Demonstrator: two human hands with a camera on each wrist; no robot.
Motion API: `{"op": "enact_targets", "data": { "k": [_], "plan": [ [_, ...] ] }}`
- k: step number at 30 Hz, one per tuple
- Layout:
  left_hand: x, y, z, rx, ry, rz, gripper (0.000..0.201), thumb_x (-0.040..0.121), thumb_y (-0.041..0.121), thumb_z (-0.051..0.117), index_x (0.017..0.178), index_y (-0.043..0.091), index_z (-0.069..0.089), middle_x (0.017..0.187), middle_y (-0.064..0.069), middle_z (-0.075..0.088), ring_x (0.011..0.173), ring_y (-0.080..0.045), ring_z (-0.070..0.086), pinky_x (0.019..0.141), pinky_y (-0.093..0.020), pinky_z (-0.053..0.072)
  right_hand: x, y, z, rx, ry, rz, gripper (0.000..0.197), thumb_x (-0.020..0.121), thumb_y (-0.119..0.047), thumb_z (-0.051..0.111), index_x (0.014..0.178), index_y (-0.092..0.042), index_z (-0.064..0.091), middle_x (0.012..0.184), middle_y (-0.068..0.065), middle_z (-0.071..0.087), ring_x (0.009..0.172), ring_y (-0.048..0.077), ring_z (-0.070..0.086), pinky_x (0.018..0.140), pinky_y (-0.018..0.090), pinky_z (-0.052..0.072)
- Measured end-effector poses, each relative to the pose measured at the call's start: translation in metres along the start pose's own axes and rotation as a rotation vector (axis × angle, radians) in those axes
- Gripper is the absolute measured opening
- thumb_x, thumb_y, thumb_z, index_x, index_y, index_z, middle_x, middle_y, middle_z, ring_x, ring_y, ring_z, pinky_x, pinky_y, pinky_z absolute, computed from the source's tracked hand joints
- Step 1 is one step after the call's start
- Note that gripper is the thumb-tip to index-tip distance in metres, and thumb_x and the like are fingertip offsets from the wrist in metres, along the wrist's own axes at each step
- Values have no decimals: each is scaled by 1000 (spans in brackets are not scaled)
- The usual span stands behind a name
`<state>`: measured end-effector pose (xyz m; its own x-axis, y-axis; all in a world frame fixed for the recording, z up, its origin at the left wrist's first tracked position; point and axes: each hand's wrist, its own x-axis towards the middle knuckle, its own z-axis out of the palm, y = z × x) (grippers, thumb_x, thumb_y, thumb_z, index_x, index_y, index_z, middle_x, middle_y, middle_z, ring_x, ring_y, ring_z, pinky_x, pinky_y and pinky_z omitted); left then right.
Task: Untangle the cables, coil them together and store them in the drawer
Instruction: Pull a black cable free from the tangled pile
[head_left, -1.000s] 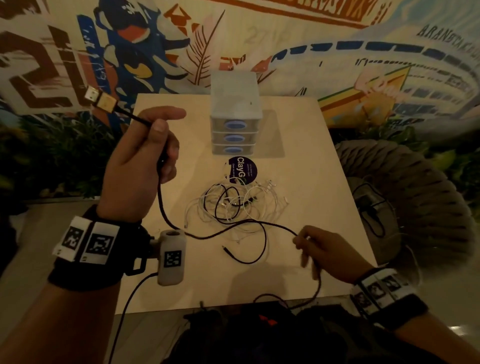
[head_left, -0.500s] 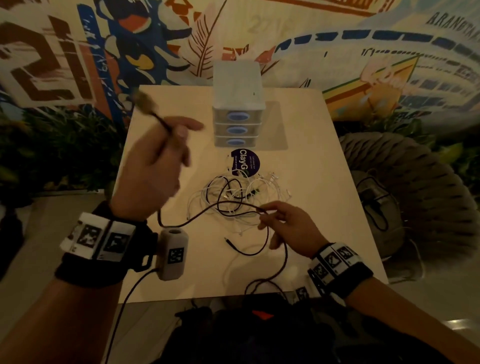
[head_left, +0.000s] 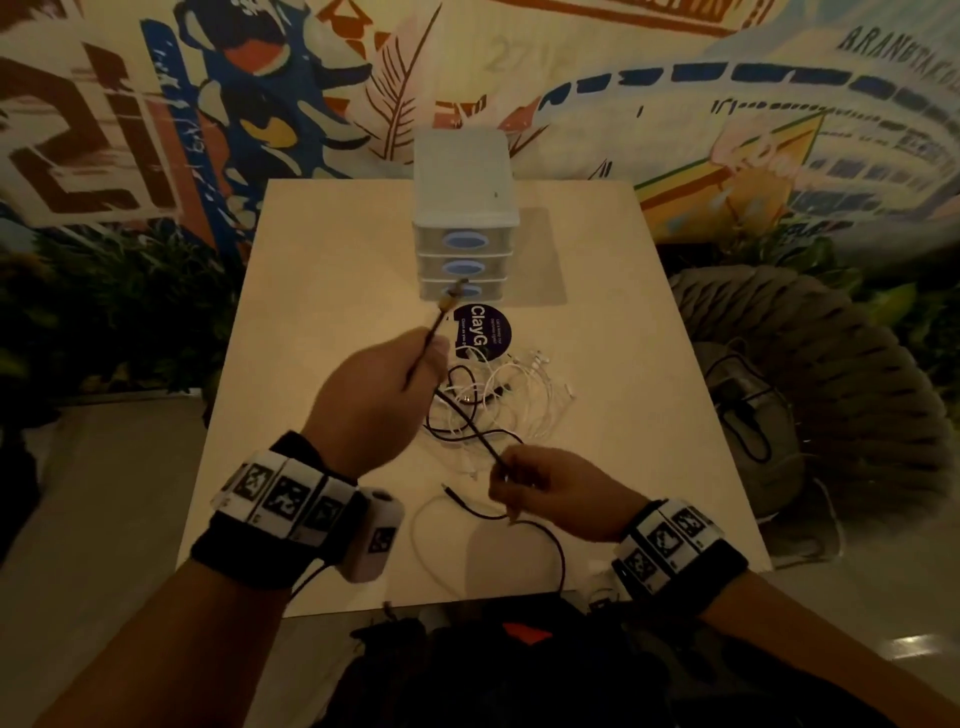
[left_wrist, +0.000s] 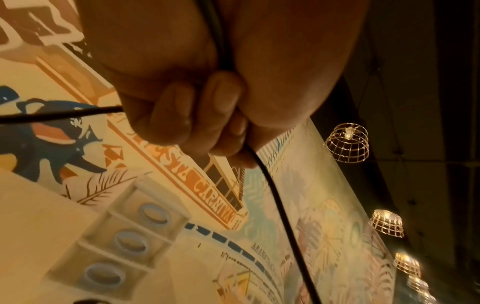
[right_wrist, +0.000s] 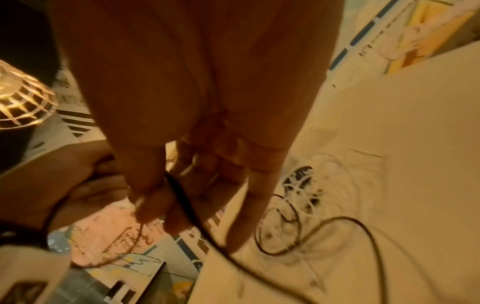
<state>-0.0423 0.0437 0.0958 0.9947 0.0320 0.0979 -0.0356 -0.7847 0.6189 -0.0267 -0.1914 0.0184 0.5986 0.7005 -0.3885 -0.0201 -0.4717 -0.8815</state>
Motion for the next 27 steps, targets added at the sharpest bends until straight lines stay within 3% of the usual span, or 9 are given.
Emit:
{"op": "enact_targets", "data": {
  "k": [5, 11, 13, 15, 17, 19, 21, 24, 27],
  "plan": [
    [7, -11, -34, 29, 243, 19, 31, 108, 38, 35, 88, 25, 57, 52, -1, 46, 51, -10, 48, 49, -32, 33, -21, 66, 20, -188, -135, 152, 29, 108, -36, 43, 92, -30, 67, 96, -6, 73, 93, 6, 66, 94, 24, 48],
    [0, -21, -45, -75, 279, 13, 32, 109, 37, 35, 91, 26, 59, 61, 6, 53, 54, -12, 49, 56, -35, 39, -44, 124, 50, -292, -222, 302, 23, 106, -33, 48, 96, -37, 69, 104, -13, 69, 91, -13, 62, 83, 3, 39],
    [-6, -17, -39, -154, 213, -5, 34, 109, 41, 36, 90, 27, 60, 61, 7, 53, 55, -16, 49, 56, -39, 44, -41, 134, 54, -424, -225, 296, 25, 102, -44, 54, 107, -31, 75, 104, -11, 61, 93, -6, 58, 82, 7, 39],
    [-12, -10, -33, -236, 125, -12, 35, 109, 41, 36, 91, 28, 63, 60, -2, 54, 54, -23, 53, 55, -44, 46, -36, 141, 58, -546, -229, 304, 40, 95, -55, 57, 112, -24, 76, 103, -1, 58, 103, 17, 61, 85, 25, 45],
    [-17, -4, -30, -302, 32, -16, 33, 109, 37, 36, 95, 30, 65, 67, -3, 65, 51, -13, 55, 53, -37, 45, -31, 130, 59, -646, -252, 380, 39, 93, -48, 63, 114, -18, 75, 110, 9, 65, 108, 30, 63, 85, 30, 46],
    [-20, -2, -29, -299, -46, -6, 31, 109, 35, 36, 103, 31, 66, 86, 7, 73, 55, -3, 56, 53, -27, 43, -28, 125, 55, -695, -289, 456, 33, 92, -41, 66, 115, -18, 74, 116, 10, 70, 109, 29, 65, 82, 26, 45],
    [-22, -2, -30, -303, -73, 9, 30, 108, 33, 37, 105, 31, 67, 98, 12, 72, 64, 0, 59, 56, -28, 46, -28, 121, 47, -747, -305, 480, 34, 87, -43, 70, 115, -23, 73, 114, 3, 73, 108, 24, 67, 82, 25, 46],
    [-25, -2, -35, -403, -90, 7, 30, 110, 28, 36, 103, 28, 65, 83, 2, 67, 63, -16, 58, 54, -41, 51, -34, 102, 31, -821, -166, 424, 53, 75, -72, 65, 116, -38, 68, 102, -16, 73, 104, 10, 64, 89, 28, 50],
    [-27, 4, -35, -546, -94, 22, 26, 110, 24, 37, 109, 21, 63, 64, -4, 55, 51, -16, 47, 50, -38, 45, -34, 58, 5, -652, 122, 276, 62, 72, -86, 55, 117, -44, 64, 93, -25, 68, 87, -4, 62, 84, 28, 53]
  ]
}}
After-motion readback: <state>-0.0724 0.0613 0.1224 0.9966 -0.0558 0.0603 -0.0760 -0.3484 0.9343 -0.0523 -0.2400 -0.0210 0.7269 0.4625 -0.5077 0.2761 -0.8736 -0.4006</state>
